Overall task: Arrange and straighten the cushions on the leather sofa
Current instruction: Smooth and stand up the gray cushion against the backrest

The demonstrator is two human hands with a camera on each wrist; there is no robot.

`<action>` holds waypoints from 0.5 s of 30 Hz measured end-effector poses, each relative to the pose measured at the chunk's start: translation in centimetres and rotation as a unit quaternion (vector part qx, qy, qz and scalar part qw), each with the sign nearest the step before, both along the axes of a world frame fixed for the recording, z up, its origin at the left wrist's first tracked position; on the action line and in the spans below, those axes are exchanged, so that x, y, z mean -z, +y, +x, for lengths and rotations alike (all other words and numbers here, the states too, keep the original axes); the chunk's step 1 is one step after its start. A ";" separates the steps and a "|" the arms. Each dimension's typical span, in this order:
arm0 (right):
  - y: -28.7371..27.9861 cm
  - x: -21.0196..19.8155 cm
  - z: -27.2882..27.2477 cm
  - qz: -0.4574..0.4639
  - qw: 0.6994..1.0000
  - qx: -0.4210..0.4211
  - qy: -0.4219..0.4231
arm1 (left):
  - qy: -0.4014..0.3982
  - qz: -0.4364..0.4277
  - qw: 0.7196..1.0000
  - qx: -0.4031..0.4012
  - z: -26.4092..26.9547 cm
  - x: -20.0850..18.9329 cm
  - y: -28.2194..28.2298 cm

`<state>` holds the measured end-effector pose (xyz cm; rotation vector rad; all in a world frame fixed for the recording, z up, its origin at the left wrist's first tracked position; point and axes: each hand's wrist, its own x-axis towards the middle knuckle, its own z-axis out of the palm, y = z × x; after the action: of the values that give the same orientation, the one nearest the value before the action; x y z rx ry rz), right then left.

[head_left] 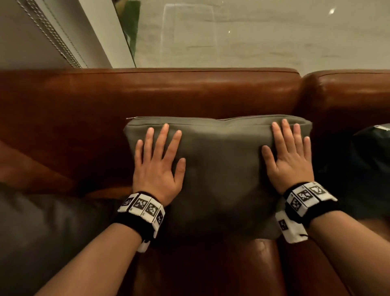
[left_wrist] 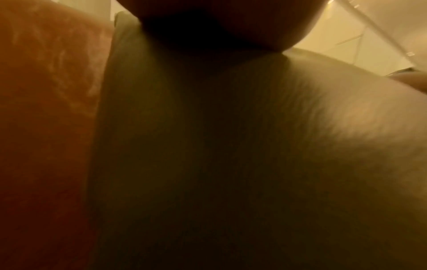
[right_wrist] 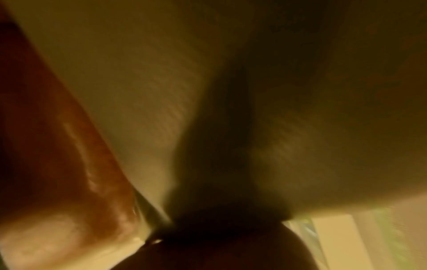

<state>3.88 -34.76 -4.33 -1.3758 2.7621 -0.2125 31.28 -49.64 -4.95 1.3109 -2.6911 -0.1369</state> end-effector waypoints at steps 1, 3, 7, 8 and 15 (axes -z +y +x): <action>0.0 -0.5 0.6 -0.013 1.000 0.008 -0.004 | 0.005 -0.003 1.000 -0.010 -0.4 -0.5 0.7; -0.6 -1.5 3.3 -0.058 0.998 -0.035 -0.006 | 0.015 -0.009 1.000 0.009 -1.7 -1.5 2.2; -2.8 -0.4 9.1 -0.028 0.983 -0.179 0.017 | -0.022 -0.022 0.995 0.094 -4.3 -1.8 2.7; -3.1 0.1 8.9 -0.012 0.984 -0.175 0.027 | -0.037 -0.018 0.995 0.091 -4.2 -1.6 2.1; -0.3 1.2 0.7 -0.019 0.999 0.021 0.020 | -0.024 0.003 0.999 -0.036 0.0 -1.0 -2.1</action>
<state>4.58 -35.06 -5.56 -1.3470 2.8357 -0.2422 31.27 -51.76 -4.00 1.4271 -2.6798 -0.1063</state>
